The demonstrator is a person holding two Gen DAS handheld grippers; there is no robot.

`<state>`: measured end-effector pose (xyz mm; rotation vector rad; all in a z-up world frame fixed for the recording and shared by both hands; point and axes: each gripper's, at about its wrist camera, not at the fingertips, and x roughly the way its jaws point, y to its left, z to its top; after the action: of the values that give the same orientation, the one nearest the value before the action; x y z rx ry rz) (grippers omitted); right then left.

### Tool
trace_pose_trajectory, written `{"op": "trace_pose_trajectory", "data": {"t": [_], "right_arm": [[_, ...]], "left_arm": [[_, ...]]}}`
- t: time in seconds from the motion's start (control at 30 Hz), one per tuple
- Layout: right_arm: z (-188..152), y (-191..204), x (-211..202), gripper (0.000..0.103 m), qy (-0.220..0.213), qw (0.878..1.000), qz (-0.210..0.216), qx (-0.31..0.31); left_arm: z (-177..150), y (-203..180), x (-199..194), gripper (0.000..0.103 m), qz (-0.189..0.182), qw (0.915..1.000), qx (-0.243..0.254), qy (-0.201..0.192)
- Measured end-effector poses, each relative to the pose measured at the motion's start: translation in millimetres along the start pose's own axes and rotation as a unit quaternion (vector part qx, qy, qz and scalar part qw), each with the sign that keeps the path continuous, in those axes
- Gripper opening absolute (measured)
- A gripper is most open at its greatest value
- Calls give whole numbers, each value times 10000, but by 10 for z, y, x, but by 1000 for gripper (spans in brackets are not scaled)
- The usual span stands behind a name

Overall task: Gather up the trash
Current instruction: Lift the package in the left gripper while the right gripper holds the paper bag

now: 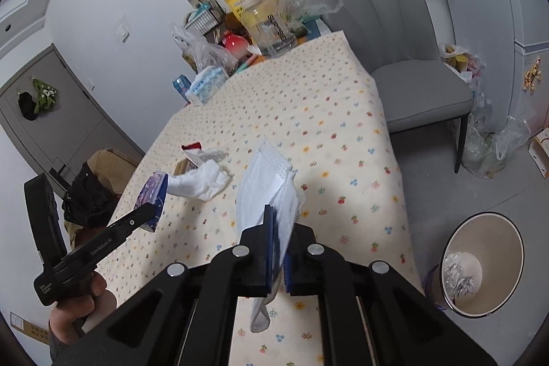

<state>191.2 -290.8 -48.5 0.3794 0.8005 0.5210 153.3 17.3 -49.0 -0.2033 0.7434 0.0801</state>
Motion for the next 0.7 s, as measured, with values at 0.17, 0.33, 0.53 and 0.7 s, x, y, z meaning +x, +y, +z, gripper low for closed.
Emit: {"op": "trace_pose_trajectory", "data": {"t": [0.17, 0.33, 0.53, 0.7], "right_arm": [[-19, 5, -92, 9, -56, 9997, 91, -214], [-130, 81, -43, 24, 204, 9982, 412, -394], [-264, 339, -93, 57, 170, 9933, 589, -982], [-290, 309, -46, 22, 299, 9940, 355, -987]], "left_arm": [[35, -206, 25, 28, -154, 9997, 192, -17], [-5, -280, 104, 28, -180, 9995, 260, 86], [-2, -247, 132, 28, -105, 9996, 251, 96], [-6, -220, 149, 28, -83, 9996, 240, 110]]}}
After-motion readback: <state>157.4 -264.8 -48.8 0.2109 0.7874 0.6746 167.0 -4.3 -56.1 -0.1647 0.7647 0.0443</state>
